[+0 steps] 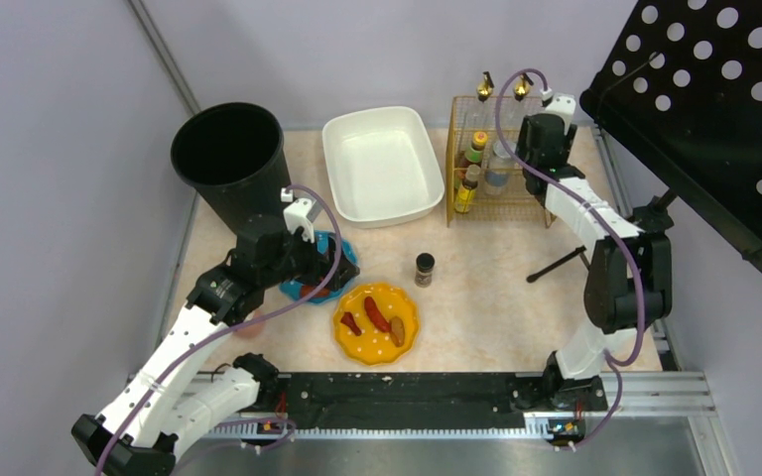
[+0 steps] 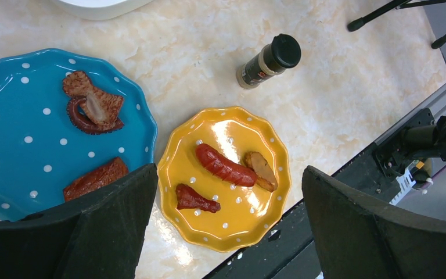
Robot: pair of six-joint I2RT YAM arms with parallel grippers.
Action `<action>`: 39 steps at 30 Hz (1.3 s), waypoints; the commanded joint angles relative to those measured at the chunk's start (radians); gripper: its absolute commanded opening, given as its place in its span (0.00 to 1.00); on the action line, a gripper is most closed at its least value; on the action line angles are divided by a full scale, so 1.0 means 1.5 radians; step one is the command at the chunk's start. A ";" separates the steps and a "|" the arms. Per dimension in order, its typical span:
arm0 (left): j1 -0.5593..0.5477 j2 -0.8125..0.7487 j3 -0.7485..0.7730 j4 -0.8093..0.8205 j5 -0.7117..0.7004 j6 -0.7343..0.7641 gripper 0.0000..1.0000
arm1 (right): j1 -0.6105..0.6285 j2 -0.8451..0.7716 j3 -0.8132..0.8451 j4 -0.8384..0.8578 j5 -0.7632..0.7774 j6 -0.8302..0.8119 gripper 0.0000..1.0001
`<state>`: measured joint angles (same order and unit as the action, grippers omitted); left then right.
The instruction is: Clear the kitchen counter
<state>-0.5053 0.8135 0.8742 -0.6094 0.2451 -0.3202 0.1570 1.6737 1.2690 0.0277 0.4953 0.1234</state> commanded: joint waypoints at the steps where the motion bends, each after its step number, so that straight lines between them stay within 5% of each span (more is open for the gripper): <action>1: -0.003 -0.005 0.001 0.006 -0.006 0.004 0.99 | 0.000 0.015 0.037 -0.033 -0.034 0.056 0.00; 6: -0.004 -0.005 0.000 0.006 -0.005 0.004 0.98 | -0.007 0.031 0.043 -0.048 -0.031 0.081 0.00; 15: -0.004 -0.002 0.000 0.006 -0.004 0.004 0.99 | -0.010 0.043 0.045 -0.061 -0.006 0.094 0.46; 27: -0.004 0.004 0.000 0.006 -0.004 0.003 0.98 | -0.010 0.009 0.062 -0.081 0.011 0.087 0.67; 39: -0.003 0.005 0.000 0.006 -0.004 0.003 0.98 | -0.007 -0.049 0.044 -0.079 0.007 0.069 0.73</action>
<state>-0.5060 0.8223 0.8742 -0.6102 0.2451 -0.3199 0.1471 1.6791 1.3121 -0.1059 0.4877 0.2420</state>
